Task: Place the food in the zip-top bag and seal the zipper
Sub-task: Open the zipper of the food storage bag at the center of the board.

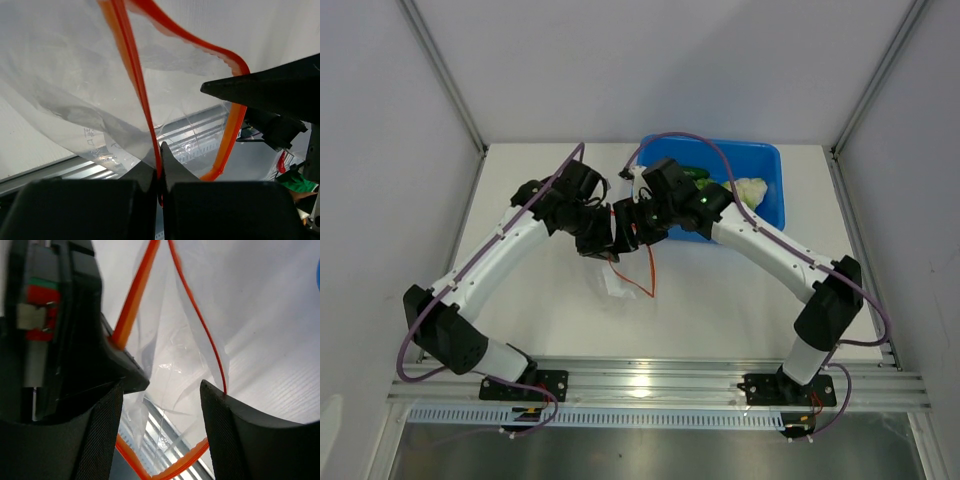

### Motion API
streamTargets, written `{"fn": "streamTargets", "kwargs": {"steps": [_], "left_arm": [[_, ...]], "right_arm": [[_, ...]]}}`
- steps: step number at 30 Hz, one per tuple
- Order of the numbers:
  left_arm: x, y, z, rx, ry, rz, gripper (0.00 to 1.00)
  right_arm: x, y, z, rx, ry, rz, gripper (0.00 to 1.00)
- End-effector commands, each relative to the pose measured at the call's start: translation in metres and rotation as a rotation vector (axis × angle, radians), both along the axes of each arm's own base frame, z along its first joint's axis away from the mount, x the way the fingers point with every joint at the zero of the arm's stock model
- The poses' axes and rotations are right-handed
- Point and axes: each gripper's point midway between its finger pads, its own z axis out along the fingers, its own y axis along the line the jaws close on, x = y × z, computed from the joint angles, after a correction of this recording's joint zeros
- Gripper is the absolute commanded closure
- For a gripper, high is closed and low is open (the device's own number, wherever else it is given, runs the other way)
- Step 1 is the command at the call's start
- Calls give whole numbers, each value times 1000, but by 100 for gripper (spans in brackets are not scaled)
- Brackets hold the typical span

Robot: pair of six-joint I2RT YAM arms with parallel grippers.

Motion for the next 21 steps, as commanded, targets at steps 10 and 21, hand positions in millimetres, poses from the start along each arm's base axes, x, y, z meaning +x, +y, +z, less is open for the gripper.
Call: {"fn": "streamTargets", "kwargs": {"steps": [10, 21], "left_arm": [[-9, 5, 3, -36, -29, -30, 99], [0, 41, 20, -48, -102, 98, 99]], "right_arm": [[29, -28, -41, -98, 43, -101, 46], [27, -50, -77, -129, 83, -131, 46]]}}
